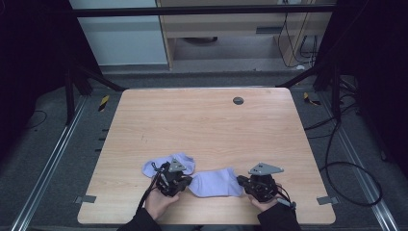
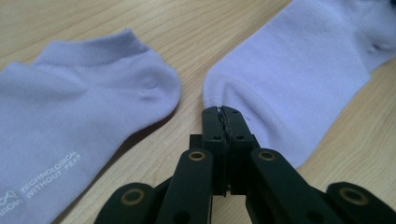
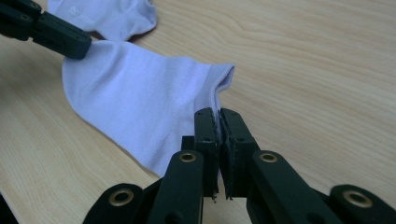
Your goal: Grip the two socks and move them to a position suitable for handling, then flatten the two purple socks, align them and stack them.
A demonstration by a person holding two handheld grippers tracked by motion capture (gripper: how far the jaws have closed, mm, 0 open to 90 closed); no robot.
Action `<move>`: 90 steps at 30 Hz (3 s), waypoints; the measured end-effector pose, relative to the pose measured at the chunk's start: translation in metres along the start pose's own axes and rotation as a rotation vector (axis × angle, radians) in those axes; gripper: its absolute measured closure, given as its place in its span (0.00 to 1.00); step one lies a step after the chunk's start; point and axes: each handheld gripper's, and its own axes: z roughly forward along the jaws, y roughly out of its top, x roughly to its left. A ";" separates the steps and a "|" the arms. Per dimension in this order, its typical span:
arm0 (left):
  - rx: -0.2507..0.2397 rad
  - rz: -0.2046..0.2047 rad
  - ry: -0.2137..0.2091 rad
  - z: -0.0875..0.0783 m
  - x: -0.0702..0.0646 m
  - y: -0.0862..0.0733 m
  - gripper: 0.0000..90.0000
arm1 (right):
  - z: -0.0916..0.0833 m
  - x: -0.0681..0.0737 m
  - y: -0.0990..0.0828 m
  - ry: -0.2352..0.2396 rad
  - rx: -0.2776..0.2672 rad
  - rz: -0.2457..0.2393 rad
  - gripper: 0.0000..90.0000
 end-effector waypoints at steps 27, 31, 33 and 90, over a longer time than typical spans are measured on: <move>-0.139 -0.098 0.127 -0.041 0.040 -0.005 0.70 | 0.002 -0.007 0.004 -0.072 -0.067 0.039 0.73; -0.154 -0.123 0.173 -0.050 0.056 -0.009 0.66 | 0.002 -0.009 0.011 -0.079 -0.099 0.057 0.70; -0.159 -0.139 0.193 -0.053 0.064 -0.011 0.64 | 0.003 -0.010 0.015 -0.083 -0.113 0.063 0.68; -0.016 -0.200 0.332 -0.042 0.122 -0.047 0.69 | 0.150 0.067 0.094 -0.049 0.059 -0.011 0.67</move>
